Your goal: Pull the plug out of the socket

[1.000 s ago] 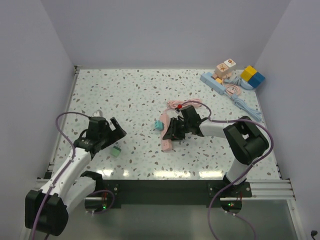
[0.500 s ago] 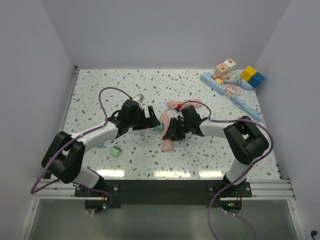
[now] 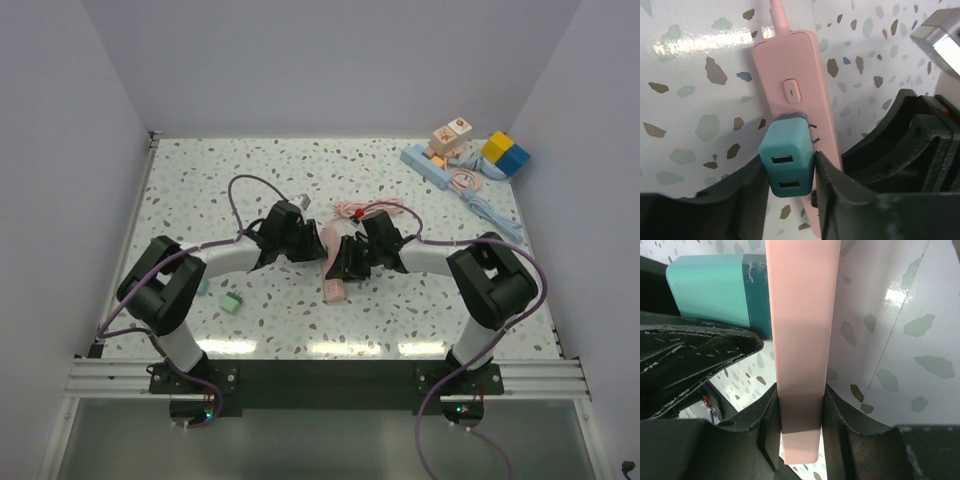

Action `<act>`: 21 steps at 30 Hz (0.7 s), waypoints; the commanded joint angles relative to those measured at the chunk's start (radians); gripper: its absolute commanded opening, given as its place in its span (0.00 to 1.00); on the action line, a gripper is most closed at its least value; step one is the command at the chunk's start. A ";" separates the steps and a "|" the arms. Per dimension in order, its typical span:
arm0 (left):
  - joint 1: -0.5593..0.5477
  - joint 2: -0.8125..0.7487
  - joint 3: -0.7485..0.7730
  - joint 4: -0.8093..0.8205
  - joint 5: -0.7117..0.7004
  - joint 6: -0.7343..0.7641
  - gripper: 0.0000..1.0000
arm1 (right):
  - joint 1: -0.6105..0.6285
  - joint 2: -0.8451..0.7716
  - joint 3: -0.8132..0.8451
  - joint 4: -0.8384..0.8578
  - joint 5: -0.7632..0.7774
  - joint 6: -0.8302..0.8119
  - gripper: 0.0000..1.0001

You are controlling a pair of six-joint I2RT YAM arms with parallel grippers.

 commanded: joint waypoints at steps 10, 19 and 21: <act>0.020 -0.213 -0.117 0.048 -0.065 0.017 0.00 | -0.004 0.124 -0.086 -0.100 0.134 0.060 0.00; 0.143 -0.599 -0.324 -0.007 -0.103 -0.072 0.00 | -0.011 0.235 -0.098 -0.096 0.168 0.178 0.00; 0.146 -0.694 -0.335 -0.108 -0.137 -0.094 0.00 | -0.012 0.241 -0.096 -0.100 0.172 0.178 0.00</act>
